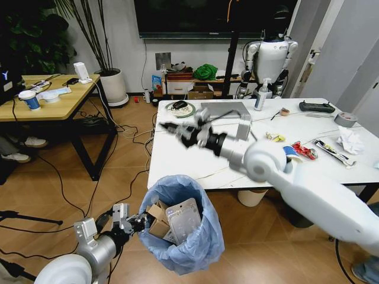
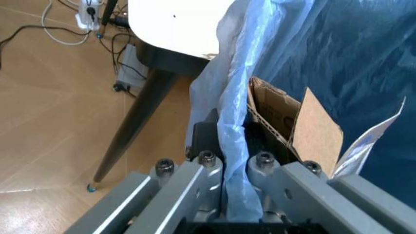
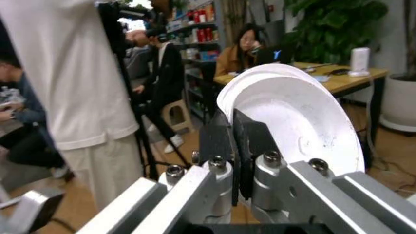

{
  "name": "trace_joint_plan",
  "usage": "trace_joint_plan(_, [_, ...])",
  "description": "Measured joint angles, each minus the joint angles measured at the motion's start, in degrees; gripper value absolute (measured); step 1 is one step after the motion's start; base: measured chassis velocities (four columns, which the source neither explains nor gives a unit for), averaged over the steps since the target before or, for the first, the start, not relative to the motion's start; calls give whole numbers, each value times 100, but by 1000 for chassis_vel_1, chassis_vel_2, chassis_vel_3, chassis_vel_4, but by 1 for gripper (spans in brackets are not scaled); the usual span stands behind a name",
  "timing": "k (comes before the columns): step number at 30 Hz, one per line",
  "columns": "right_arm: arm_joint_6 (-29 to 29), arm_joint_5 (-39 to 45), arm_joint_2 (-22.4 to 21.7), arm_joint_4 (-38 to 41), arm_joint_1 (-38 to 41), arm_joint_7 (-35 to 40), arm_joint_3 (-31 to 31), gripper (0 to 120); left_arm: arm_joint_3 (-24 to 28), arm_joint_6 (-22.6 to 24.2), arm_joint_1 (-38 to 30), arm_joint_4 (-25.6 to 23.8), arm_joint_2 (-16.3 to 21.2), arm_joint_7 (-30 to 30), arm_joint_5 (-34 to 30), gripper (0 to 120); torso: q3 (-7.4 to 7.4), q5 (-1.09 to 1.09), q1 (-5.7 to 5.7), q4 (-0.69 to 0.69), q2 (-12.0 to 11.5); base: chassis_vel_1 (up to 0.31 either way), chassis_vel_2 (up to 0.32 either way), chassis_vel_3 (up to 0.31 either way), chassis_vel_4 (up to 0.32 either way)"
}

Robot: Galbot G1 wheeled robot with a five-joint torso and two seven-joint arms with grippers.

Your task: Pick up the trash bin and place the trash from the table into it.

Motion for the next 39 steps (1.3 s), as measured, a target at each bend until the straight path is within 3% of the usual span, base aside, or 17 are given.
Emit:
trace_joint_plan(5, [141,-354,-318,274,-518,-132,-340,0,-63,4,-55,44,-37,-6,-13,0,0,0,0,0,0,0,0,0,0])
trace_joint_plan(16, [298,-1096,-435,373,-964,-204,-499,0,-103,18,-55,55,-46,-23,-45,0,1,0,0,0,0,0,0,0,0])
trace_joint_plan(39, [293,-1362,-707,591,-1412,-297,-150,85,-109,25,-74,58,-94,-39,-25,0,1,0,1,0,-1,0,0,0,0])
